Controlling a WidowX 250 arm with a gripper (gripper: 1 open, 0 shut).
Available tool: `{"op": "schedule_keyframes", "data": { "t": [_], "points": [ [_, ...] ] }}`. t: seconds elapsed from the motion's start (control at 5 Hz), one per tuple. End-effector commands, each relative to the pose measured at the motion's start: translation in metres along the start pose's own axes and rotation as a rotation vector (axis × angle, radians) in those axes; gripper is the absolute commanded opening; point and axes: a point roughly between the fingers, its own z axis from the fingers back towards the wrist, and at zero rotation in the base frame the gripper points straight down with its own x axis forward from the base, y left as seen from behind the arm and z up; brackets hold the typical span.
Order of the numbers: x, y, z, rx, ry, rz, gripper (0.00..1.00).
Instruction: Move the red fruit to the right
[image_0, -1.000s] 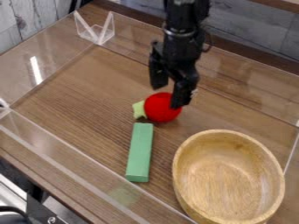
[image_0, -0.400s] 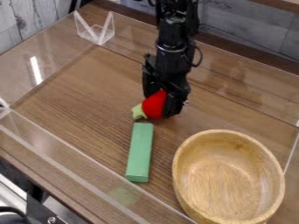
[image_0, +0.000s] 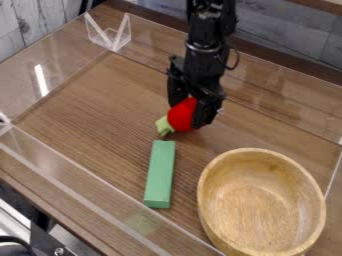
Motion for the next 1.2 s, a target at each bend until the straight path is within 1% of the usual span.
{"op": "schedule_keyframes", "data": {
  "t": [0.0,0.2,0.4,0.6,0.8,1.0],
  "points": [
    [0.02,-0.001,0.046,0.053,-0.118,0.02,0.0],
    [0.043,-0.016,0.055,0.051,-0.145,0.031,0.0],
    [0.072,-0.037,0.057,0.041,-0.178,0.015,0.0],
    [0.085,-0.053,0.052,0.045,-0.195,0.025,0.0],
    [0.081,-0.051,0.05,0.032,-0.188,0.033,1.0],
    [0.075,-0.048,0.053,0.021,-0.19,0.05,1.0]
  ]
}}
